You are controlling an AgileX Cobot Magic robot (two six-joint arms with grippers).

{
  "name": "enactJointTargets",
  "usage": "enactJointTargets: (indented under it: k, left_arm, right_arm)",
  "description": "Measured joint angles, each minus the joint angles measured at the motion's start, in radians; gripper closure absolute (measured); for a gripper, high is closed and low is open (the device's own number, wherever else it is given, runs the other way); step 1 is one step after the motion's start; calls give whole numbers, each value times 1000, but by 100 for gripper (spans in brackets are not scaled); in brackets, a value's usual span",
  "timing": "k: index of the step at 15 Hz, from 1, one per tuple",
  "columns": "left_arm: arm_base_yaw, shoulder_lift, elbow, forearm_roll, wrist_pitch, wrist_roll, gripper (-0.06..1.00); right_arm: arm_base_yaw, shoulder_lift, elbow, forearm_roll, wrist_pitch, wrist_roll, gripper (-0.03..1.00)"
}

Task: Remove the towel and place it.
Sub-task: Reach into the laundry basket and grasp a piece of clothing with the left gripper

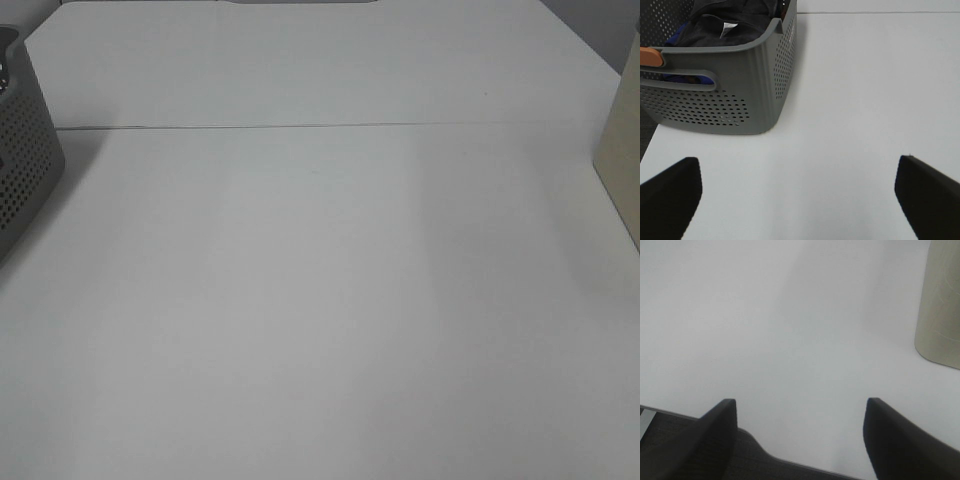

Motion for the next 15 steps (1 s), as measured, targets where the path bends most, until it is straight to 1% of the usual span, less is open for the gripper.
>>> enactJointTargets:
  k: [15]
  left_arm:
    - [0, 0, 0, 0, 0, 0, -5]
  right_arm:
    - [0, 0, 0, 0, 0, 0, 28]
